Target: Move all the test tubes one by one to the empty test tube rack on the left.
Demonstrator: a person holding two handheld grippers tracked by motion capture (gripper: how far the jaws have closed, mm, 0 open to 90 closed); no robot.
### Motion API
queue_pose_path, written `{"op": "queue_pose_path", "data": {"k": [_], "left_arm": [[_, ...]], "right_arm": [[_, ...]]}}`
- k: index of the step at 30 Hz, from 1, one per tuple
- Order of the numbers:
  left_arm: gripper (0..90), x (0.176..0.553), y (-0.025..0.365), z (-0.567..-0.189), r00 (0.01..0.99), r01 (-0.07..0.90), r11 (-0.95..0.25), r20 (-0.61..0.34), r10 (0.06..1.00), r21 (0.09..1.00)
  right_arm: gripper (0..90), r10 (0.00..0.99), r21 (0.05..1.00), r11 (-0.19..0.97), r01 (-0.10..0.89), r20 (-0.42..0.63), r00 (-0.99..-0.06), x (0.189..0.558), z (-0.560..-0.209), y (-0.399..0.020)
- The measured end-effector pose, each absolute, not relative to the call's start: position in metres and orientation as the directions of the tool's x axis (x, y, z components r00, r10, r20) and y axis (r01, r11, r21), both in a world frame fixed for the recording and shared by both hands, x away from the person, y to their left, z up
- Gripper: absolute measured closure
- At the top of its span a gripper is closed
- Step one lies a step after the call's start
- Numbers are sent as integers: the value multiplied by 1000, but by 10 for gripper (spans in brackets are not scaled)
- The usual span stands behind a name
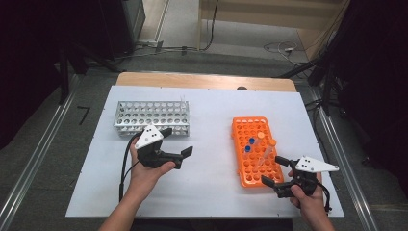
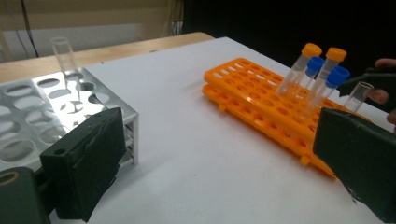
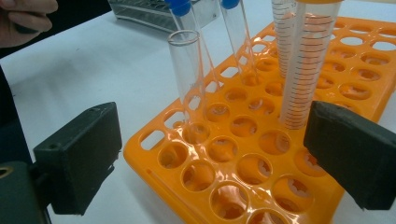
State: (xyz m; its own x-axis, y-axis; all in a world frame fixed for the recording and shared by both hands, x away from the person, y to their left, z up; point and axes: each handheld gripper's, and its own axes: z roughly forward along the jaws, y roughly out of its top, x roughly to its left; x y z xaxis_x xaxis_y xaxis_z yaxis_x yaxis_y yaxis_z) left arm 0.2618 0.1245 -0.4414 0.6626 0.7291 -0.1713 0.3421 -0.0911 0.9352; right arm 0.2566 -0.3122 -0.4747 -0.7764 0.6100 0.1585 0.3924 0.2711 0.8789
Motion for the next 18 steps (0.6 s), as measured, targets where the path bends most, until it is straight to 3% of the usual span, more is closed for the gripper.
{"op": "queue_pose_path", "data": {"k": [10,16,18], "left_arm": [[0,250,115,-450,708,348,-96,-194,679,933],[0,244,103,-453,739,340,-108,-194,645,934],[0,243,98,-454,749,338,-113,-194,634,934]], "right_arm": [[95,588,878,273,393,171,-791,258,-475,-304],[224,577,869,278,409,189,-794,260,-477,-295],[320,591,867,290,406,171,-789,260,-479,-290]]}}
